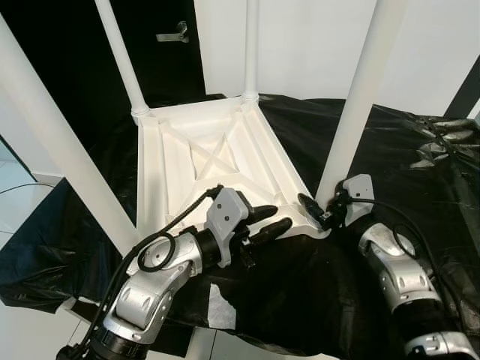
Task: Building children table
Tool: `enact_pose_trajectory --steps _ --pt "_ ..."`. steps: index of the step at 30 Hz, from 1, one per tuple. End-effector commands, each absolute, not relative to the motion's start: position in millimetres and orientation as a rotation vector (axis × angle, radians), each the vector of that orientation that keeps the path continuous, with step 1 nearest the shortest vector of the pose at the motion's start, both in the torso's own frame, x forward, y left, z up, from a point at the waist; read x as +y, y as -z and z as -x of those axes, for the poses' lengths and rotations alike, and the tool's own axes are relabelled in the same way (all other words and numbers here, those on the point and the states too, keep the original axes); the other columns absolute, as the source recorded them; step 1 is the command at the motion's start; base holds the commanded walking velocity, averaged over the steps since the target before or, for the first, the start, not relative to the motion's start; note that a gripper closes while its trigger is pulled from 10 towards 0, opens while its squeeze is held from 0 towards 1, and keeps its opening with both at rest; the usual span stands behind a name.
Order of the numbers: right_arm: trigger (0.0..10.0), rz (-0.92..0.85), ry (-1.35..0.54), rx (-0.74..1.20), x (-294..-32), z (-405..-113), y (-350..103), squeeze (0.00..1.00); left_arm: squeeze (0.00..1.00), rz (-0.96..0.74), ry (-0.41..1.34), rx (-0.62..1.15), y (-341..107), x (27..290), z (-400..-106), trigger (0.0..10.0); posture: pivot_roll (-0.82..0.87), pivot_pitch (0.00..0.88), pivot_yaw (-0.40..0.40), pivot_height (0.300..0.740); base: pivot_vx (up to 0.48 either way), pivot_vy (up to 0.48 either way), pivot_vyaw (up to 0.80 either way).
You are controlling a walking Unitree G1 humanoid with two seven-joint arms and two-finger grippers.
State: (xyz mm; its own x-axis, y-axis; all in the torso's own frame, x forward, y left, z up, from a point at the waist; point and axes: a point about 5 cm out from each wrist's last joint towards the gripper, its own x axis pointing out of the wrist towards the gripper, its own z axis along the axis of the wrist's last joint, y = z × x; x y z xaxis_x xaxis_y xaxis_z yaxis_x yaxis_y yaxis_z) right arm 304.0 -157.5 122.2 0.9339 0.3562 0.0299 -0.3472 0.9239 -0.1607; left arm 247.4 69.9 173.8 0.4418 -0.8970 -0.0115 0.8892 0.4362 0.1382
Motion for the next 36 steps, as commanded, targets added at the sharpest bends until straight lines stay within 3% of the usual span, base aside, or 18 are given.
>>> enact_pose_trajectory --steps 1,9,20,21,22,36 --pt "10.0 0.160 -0.267 0.043 -155.9 -297.6 -101.9 0.00 0.00 -0.162 1.134 -0.055 -170.2 68.4 -247.9 10.0 -0.04 0.000 0.024 0.740 0.000 0.000 0.00" --pt "10.0 0.039 0.095 0.044 -141.9 -292.5 -103.0 0.00 0.00 -0.170 1.132 -0.049 -167.0 66.8 -247.8 10.0 -0.05 0.000 0.026 0.740 0.000 0.000 0.00" --pt "10.0 0.041 0.056 0.012 -132.1 -288.2 -111.4 0.00 0.00 -0.177 1.120 -0.053 -167.0 68.5 -249.3 10.0 -0.04 0.000 0.024 0.740 0.000 0.000 0.00" --pt "10.0 0.045 0.050 0.004 -131.0 -288.1 -113.1 0.58 0.00 -0.177 1.113 -0.055 -167.1 69.0 -249.9 10.0 -0.04 0.000 0.024 0.740 0.000 0.000 0.00" --pt "10.0 0.047 0.041 -0.006 -130.5 -287.8 -114.7 1.00 0.00 -0.177 1.107 -0.055 -167.1 69.1 -250.2 10.0 -0.04 0.000 0.021 0.740 0.000 0.000 0.00" --pt "10.0 0.068 0.012 -0.111 -143.3 -272.2 -127.3 1.00 0.00 -0.158 1.031 -0.054 -165.0 72.5 -252.6 10.0 -0.03 0.000 0.005 0.740 0.000 0.000 0.00"
